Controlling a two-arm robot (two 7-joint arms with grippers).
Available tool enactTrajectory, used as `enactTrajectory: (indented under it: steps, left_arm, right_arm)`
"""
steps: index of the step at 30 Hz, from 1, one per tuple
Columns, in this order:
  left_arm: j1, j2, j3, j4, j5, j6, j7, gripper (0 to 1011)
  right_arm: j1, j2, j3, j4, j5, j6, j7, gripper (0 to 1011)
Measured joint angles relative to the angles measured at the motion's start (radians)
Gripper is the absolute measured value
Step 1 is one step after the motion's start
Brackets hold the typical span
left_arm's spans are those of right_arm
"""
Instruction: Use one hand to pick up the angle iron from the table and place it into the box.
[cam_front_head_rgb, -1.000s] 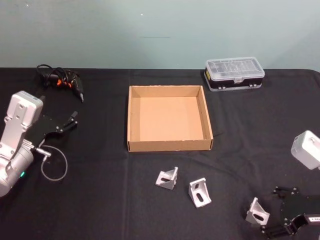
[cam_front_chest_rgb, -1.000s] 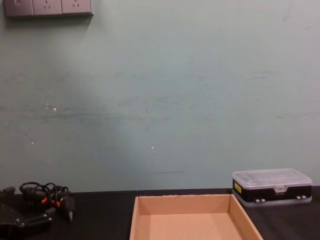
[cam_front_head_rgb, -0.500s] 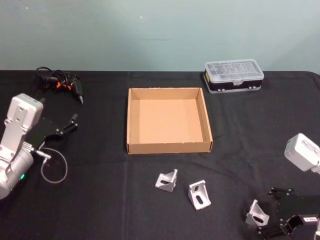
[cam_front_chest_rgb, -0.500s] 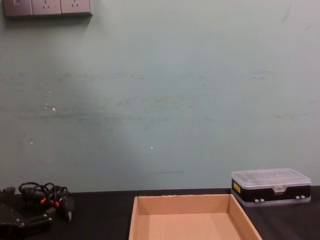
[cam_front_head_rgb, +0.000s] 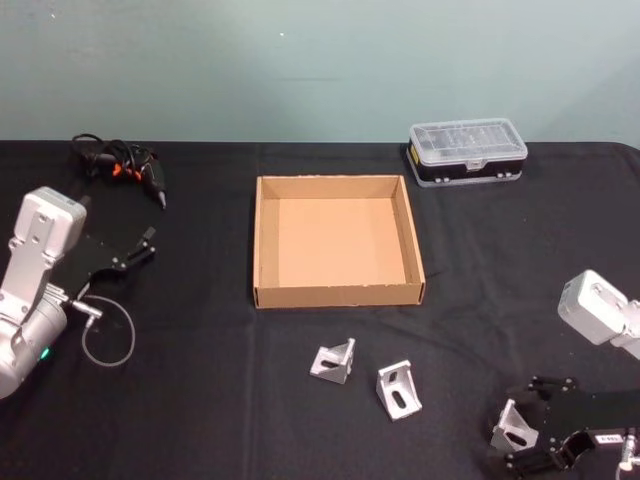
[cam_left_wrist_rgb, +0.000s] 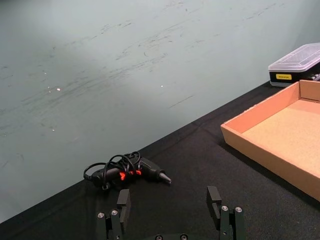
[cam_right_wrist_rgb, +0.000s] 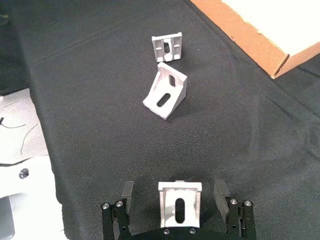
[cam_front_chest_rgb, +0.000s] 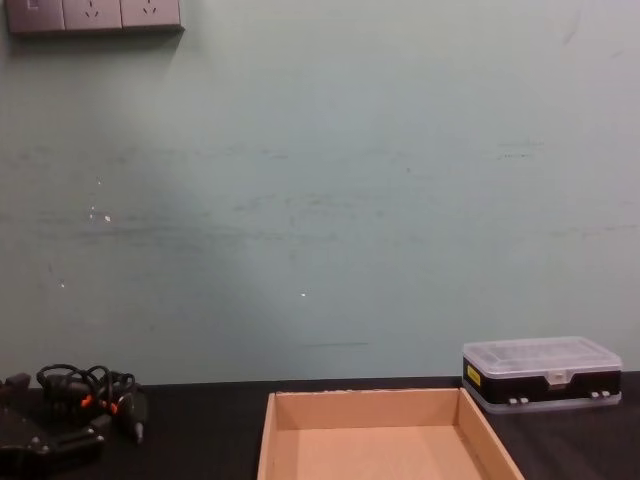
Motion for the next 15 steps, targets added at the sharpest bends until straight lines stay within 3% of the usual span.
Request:
enactTrajectory:
  steps: [7, 15]
  left_arm:
    - [0.000, 0.000, 0.000, 0.000, 0.000, 0.000, 0.000, 1000]
    - [0.000, 0.000, 0.000, 0.000, 0.000, 0.000, 0.000, 1000]
  right_arm:
    - [0.007, -0.008, -0.007, 0.006, -0.012, -0.007, 0.000, 1003]
    - [0.007, -0.015, -0.008, 0.009, -0.016, -0.011, -0.005, 840]
